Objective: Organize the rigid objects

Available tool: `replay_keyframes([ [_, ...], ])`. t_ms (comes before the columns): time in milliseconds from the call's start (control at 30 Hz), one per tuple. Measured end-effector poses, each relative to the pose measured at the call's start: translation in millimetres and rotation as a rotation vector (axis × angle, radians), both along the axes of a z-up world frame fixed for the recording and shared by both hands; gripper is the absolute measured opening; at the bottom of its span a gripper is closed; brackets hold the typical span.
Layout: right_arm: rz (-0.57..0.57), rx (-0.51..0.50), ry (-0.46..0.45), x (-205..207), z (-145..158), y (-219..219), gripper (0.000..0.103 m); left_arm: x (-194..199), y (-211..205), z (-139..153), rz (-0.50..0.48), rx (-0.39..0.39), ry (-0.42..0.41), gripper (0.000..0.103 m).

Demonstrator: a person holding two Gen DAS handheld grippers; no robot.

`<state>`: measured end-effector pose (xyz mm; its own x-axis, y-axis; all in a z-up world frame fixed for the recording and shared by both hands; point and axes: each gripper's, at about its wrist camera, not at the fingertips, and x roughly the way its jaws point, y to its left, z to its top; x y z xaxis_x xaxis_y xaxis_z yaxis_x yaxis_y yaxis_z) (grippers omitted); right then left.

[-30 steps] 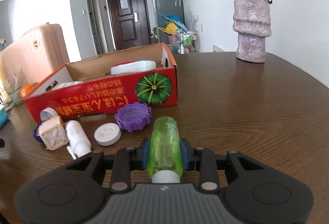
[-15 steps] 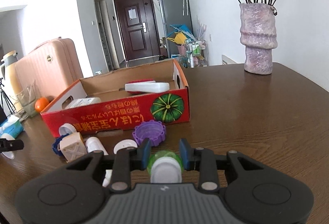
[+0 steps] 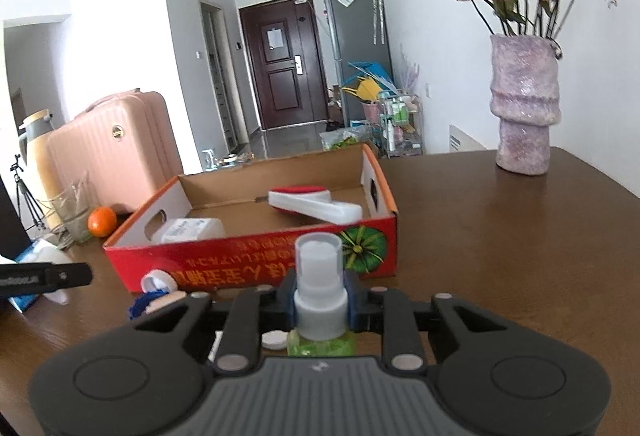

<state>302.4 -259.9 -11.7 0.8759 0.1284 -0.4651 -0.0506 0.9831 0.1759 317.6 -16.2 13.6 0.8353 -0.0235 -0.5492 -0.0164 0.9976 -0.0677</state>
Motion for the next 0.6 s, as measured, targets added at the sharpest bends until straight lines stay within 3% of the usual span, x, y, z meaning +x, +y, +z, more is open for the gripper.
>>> replay_keyframes([
  [300,0.063,-0.024,-0.093,23.0,43.8,21.9,0.022,25.1,-22.0,24.7,-0.038,0.007,-0.042,0.045],
  [600,0.092,-0.034,-0.144,77.9,77.1,38.7,0.022,66.8,-32.8,32.7,-0.041,0.012,-0.052,0.045],
])
